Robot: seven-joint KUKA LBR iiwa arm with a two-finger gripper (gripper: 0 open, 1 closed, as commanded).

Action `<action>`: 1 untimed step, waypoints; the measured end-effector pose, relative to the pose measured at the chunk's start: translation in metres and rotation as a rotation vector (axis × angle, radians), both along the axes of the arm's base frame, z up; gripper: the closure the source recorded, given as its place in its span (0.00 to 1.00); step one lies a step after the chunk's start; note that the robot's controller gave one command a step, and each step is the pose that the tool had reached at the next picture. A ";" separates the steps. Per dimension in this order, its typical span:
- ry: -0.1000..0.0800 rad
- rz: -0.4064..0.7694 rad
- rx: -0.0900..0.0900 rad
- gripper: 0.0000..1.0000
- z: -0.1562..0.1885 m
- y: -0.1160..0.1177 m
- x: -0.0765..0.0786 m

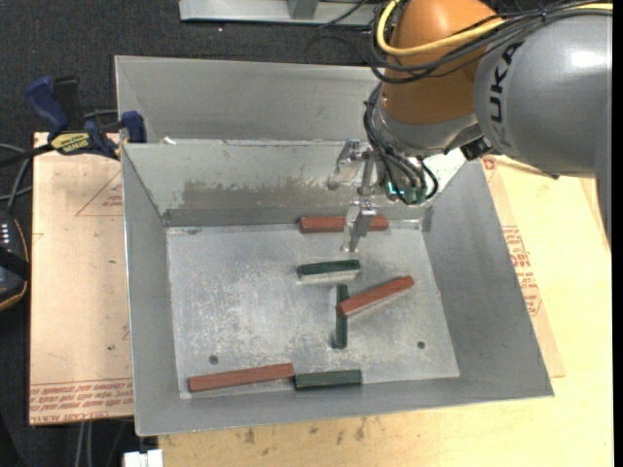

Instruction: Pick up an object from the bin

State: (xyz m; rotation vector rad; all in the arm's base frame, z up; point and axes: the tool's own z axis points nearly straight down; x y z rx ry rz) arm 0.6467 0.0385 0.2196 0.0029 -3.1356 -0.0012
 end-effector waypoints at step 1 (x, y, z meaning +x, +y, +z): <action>-0.008 -0.001 0.000 0.00 0.005 0.000 0.001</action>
Offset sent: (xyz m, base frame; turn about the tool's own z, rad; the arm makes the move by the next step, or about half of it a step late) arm -0.0308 -0.0925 -0.1496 -0.5394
